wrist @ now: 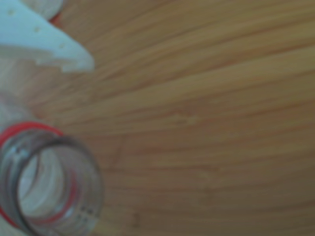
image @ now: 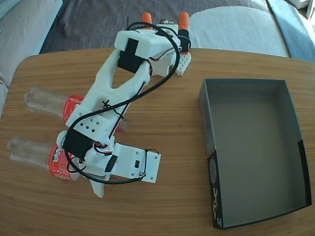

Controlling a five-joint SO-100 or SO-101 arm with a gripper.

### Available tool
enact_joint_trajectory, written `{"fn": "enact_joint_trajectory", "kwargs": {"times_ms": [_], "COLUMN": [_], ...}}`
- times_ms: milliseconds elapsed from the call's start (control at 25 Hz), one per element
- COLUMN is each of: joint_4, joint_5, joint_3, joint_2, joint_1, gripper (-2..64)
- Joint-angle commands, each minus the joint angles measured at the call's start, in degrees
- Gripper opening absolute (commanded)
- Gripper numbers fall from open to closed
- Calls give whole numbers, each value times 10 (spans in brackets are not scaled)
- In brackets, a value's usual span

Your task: Grasp the bottles and put them in the box.

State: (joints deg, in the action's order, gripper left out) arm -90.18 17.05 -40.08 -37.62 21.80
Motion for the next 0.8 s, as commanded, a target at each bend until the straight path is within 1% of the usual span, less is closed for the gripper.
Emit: {"fn": "enact_joint_trajectory", "kwargs": {"times_ms": [0,760], "joint_4": [-3,-4], "joint_5": [-5,-6], "joint_3": [28,30], "joint_2": [-14,-27], "joint_1": [2,55], "gripper": [569,568]}}
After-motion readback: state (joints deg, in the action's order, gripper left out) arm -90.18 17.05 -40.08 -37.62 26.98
